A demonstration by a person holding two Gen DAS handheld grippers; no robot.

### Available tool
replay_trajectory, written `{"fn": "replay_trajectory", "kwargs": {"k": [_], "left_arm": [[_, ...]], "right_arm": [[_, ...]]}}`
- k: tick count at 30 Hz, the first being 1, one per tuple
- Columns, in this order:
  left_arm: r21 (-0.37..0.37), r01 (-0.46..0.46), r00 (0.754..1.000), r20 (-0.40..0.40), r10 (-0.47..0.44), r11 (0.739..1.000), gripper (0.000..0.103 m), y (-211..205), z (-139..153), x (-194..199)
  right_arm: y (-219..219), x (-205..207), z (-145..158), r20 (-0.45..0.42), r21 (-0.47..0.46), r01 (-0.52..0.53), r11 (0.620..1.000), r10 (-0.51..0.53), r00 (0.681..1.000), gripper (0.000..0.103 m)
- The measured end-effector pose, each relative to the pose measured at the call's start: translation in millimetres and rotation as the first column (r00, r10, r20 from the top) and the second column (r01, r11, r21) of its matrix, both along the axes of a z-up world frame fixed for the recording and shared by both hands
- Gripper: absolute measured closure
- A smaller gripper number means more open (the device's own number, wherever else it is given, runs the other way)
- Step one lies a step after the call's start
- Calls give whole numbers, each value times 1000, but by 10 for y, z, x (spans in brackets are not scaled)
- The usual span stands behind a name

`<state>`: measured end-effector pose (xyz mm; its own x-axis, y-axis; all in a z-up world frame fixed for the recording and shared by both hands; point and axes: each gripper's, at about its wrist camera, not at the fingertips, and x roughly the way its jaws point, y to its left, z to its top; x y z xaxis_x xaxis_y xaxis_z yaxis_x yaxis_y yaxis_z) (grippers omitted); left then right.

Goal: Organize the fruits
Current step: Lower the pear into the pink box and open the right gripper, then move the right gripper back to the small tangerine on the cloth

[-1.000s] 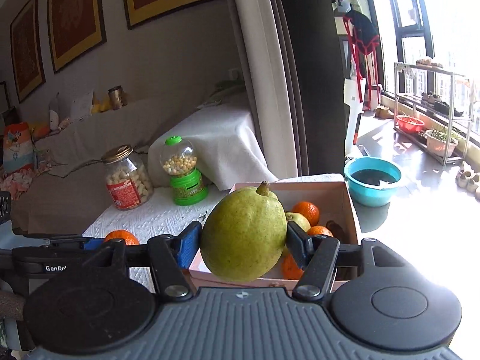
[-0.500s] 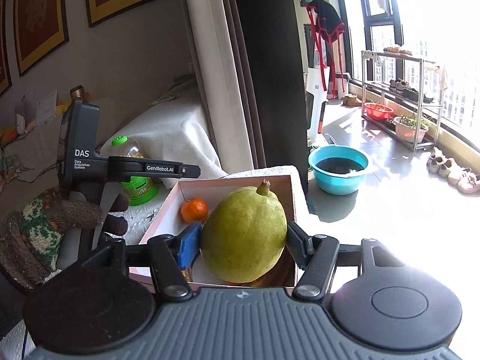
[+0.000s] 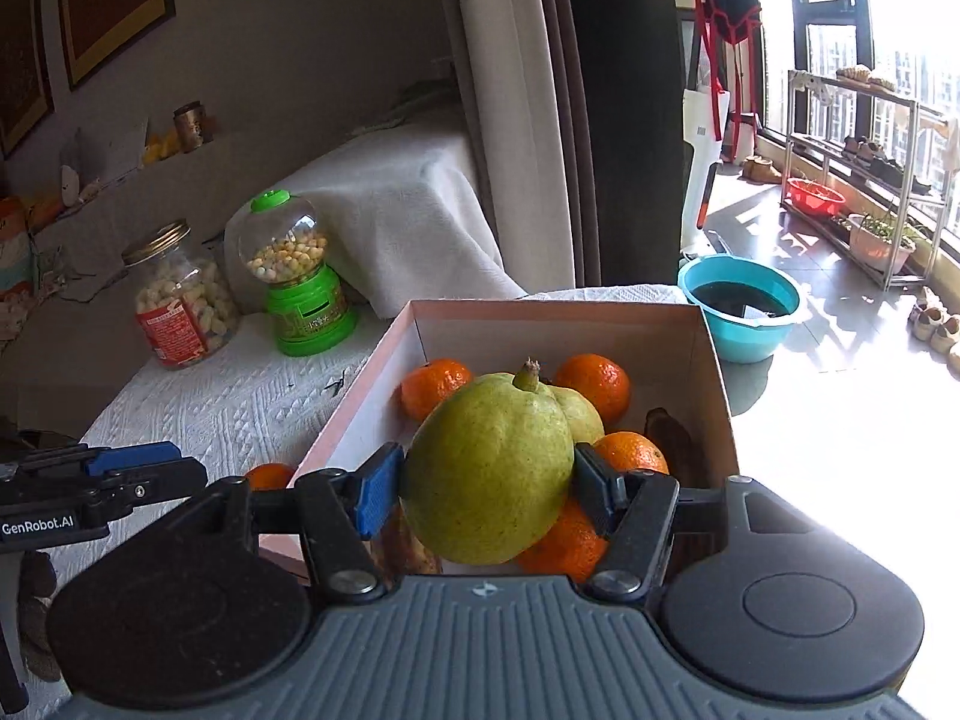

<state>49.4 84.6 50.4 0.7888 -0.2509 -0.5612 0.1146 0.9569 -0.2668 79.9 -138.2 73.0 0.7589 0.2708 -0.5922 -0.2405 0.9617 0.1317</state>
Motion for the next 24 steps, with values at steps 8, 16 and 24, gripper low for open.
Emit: {"fn": "replay_trajectory", "kwargs": {"k": [8, 16, 24], "left_arm": [[36, 17, 999, -38, -15, 999, 52, 6, -152, -69], [49, 17, 1000, -19, -16, 999, 52, -143, -178, 115], [110, -1, 999, 38, -4, 994, 52, -332, -269, 315]], "right_arm": [[221, 136, -241, -48, -66, 14, 998, -18, 999, 41], [165, -375, -104, 66, -133, 18, 991, -9, 998, 26], [307, -1102, -270, 127, -225, -17, 974, 46, 991, 17]]}}
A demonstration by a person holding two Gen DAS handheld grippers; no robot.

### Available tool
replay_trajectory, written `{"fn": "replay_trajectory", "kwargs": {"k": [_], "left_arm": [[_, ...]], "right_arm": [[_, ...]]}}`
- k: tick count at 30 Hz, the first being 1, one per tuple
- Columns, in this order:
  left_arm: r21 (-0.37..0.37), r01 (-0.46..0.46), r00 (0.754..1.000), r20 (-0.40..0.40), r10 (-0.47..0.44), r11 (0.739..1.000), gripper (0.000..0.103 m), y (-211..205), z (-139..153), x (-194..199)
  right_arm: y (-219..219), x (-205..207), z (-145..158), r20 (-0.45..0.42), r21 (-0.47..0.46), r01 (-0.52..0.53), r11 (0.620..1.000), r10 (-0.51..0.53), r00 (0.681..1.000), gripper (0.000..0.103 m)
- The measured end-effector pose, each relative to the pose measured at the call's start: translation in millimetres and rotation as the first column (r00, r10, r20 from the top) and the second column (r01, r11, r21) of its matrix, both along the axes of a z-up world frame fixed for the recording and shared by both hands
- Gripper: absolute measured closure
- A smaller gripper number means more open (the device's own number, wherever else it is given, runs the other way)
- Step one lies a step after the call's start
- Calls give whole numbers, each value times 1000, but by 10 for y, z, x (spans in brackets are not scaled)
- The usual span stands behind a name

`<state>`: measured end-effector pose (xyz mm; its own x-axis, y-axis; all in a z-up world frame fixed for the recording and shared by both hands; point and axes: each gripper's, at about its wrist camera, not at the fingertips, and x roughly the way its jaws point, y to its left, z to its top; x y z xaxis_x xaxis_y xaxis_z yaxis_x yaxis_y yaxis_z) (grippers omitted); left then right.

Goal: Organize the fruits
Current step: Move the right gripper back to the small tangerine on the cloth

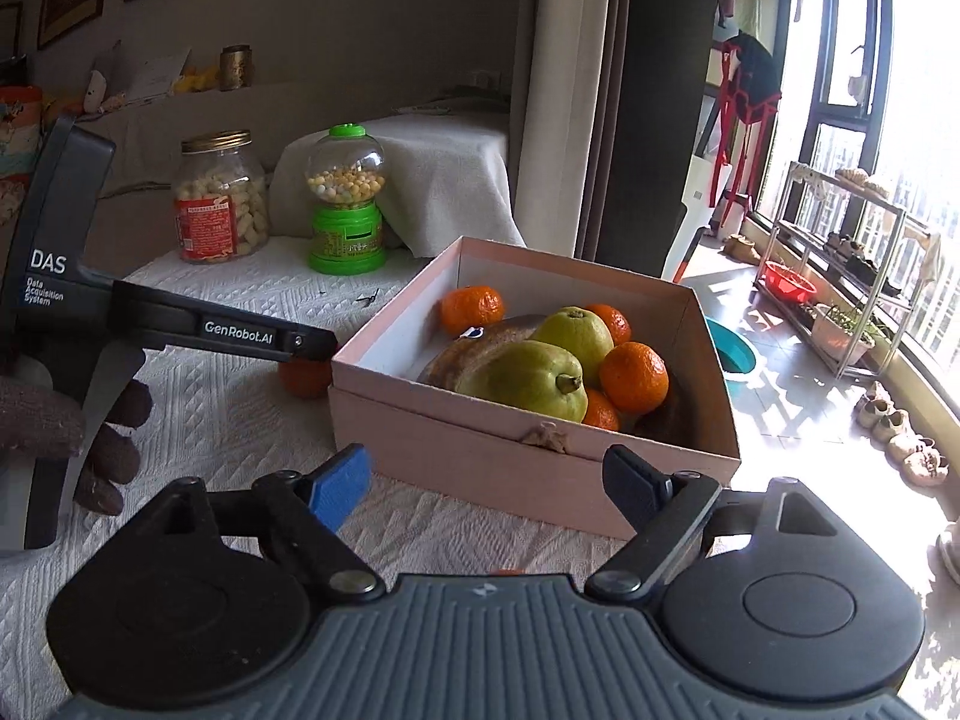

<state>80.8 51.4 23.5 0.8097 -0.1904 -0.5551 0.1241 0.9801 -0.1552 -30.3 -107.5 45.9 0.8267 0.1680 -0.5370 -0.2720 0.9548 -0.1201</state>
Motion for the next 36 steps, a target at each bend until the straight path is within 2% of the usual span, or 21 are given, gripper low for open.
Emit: {"fn": "replay_trajectory", "kwargs": {"k": [2, 6, 11, 15, 19, 24, 27, 31, 34, 36], "left_arm": [[26, -4, 1000, -6, 4, 1000, 48, -41, -47, 28], [41, 1, 999, -33, 1, 999, 50, -65, -70, 57], [29, 4, 998, -66, -2, 1000, 52, -57, -120, 70], [40, 12, 998, -65, -9, 999, 52, -76, -70, -36], [4, 36, 996, -78, -35, 999, 52, -41, -30, -281], [-22, 92, 991, -95, -94, 996, 52, -49, 8, -807], [-11, 106, 991, -83, -107, 994, 52, -72, 7, -1087], [34, 63, 995, -80, -61, 997, 52, -41, -62, -1149], [-1, 41, 995, -90, -41, 999, 52, 47, -88, -1109], [1, 43, 995, -94, -43, 999, 52, 48, -80, -1098]], "right_arm": [[57, -94, -105, -7, -14, -9, 1000, 8, 1000, 17], [149, -157, -277, -66, 19, 8, 1000, -7, 998, 14], [236, -201, -311, -51, 16, 14, 1000, -13, 999, 13], [224, -213, -351, -43, 9, 30, 1000, -30, 999, 8], [216, -206, -371, -41, 6, 39, 999, -38, 998, 6], [154, -215, -368, -50, 25, 49, 998, -48, 998, 6], [54, -221, -364, -74, 57, 62, 996, -58, 996, 6], [-88, -212, -337, -61, 71, 124, 990, -120, 991, 6], [-188, -118, -322, -88, 99, 155, 983, -147, 985, 14], [-214, -48, -329, -114, 101, 160, 982, -148, 982, 32]]}}
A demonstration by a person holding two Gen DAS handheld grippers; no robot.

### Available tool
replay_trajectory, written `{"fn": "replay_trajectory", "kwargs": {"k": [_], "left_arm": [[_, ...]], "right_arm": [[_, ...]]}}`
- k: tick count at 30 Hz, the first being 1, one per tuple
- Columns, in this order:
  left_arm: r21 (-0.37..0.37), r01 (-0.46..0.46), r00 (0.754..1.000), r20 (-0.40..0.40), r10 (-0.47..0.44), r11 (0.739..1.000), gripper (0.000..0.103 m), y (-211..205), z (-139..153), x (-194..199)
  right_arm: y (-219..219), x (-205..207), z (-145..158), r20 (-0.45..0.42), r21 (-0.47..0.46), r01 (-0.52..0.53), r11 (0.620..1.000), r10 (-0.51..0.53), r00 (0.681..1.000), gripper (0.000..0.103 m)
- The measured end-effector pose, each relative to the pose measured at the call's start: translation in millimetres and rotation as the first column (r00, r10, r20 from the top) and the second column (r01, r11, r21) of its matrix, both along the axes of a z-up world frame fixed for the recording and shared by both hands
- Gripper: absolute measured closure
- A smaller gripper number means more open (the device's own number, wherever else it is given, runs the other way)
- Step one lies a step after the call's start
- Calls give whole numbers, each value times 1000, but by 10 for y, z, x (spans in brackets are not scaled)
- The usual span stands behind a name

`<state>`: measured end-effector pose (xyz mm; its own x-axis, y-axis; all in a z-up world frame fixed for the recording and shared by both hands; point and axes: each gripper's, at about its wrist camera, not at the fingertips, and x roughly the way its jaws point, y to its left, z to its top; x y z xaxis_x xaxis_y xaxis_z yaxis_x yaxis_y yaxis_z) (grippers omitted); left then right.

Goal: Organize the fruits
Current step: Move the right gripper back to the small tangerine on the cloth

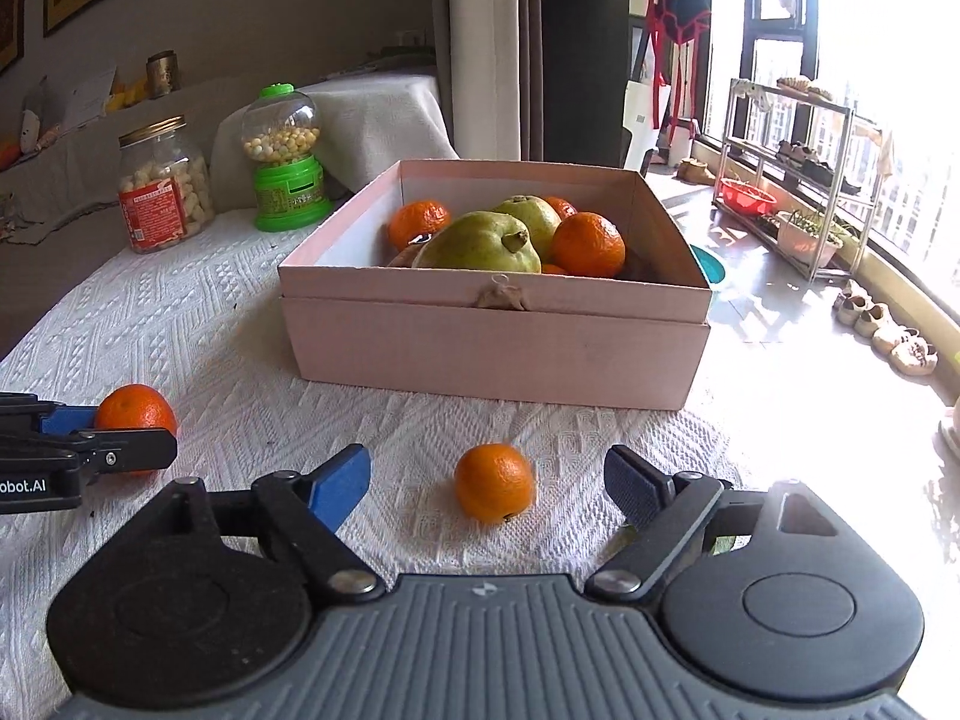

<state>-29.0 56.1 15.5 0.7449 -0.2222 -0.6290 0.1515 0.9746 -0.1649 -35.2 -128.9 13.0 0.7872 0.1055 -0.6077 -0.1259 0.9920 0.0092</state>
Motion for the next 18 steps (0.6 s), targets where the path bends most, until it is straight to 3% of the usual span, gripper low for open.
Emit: {"fn": "replay_trajectory", "kwargs": {"k": [3, 6, 9, 13, 15, 18], "left_arm": [[5, 0, 1000, 1, 0, 1000, 52, -12, -5, 2], [1, -2, 1000, -1, 2, 1000, 52, -9, -6, 5], [-19, -7, 1000, -10, 7, 1000, 52, 13, -20, 16], [-29, -10, 1000, -12, 9, 1000, 52, 22, -29, 8], [-30, -9, 1000, -11, 9, 1000, 52, 23, -31, 7], [-40, -8, 1000, -9, 8, 999, 52, 33, -36, 14]], "right_arm": [[34, 63, -28, -34, -10, -7, 1000, 7, 999, 62], [139, 22, -9, -33, -19, -51, 999, 50, 998, 69], [297, -104, 60, -9, 0, -158, 987, 158, 987, 69], [479, -248, 101, 26, -4, -268, 964, 268, 963, 63], [533, -295, 81, 28, -32, -286, 958, 286, 958, 43], [500, -316, 13, 2, -28, -272, 962, 272, 962, 28]]}}
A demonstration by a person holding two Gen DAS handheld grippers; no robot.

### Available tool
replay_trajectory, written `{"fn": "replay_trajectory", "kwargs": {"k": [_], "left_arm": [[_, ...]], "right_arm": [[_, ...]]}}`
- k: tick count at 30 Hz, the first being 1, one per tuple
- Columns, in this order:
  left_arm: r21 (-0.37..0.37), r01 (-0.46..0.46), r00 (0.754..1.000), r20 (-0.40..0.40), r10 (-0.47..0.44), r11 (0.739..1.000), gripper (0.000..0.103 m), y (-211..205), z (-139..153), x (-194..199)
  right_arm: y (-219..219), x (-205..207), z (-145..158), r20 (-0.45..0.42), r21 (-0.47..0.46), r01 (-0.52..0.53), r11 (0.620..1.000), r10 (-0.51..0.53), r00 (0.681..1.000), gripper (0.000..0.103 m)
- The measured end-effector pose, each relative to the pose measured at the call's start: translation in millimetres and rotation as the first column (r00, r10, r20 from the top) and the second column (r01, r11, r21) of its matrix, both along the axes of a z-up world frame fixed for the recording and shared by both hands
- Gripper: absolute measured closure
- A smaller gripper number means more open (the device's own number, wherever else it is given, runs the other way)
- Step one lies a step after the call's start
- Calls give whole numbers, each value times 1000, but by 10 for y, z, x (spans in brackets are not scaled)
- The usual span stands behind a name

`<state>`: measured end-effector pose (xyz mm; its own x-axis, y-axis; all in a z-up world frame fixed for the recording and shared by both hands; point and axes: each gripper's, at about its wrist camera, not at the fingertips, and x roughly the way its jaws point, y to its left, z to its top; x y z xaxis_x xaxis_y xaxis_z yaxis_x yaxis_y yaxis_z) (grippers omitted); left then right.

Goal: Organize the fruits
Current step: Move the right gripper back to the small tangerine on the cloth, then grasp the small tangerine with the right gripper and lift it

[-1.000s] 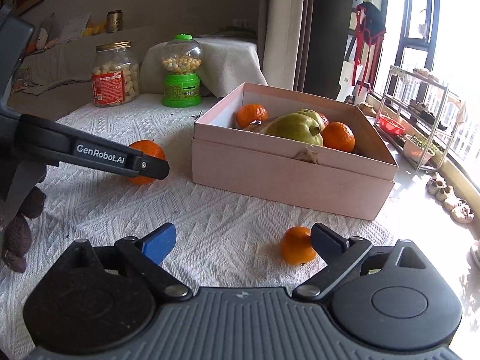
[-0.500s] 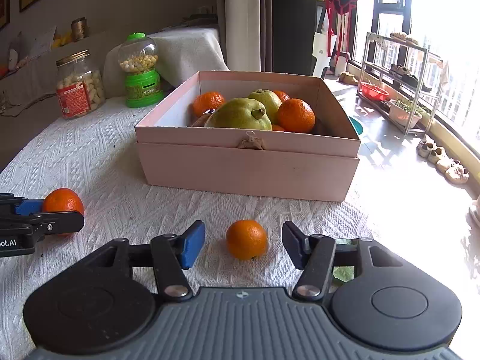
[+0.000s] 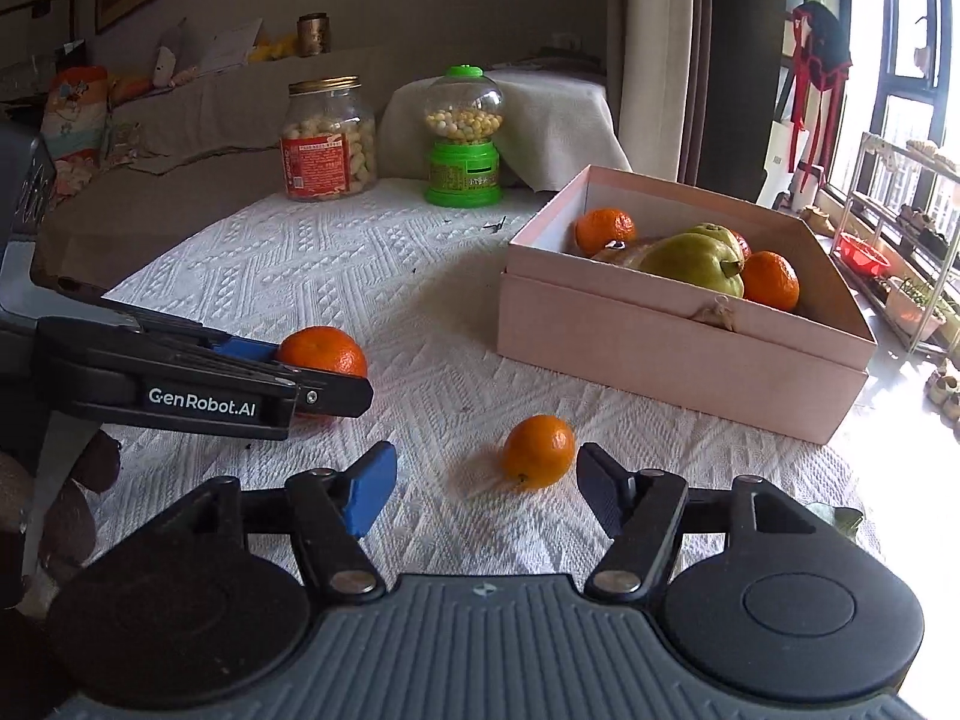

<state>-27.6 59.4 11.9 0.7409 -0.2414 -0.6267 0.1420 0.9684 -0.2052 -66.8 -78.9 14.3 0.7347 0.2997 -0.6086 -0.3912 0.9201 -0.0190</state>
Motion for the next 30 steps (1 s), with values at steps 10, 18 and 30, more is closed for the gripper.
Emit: {"fn": "replay_trajectory", "kwargs": {"k": [10, 18, 30], "left_arm": [[-37, -7, 1000, -7, 6, 999, 52, 34, -9, 63], [1, -3, 1000, -12, 3, 1000, 52, -29, 5, 133], [-8, -10, 1000, -22, 10, 1000, 51, 1, 13, 114]], "right_arm": [[-52, 30, -172, -87, 45, 46, 998, -42, 995, 0], [1, 26, -164, -109, -21, -8, 1000, 6, 994, 0], [51, 265, 20, -33, -42, 48, 998, -50, 998, 29]]}}
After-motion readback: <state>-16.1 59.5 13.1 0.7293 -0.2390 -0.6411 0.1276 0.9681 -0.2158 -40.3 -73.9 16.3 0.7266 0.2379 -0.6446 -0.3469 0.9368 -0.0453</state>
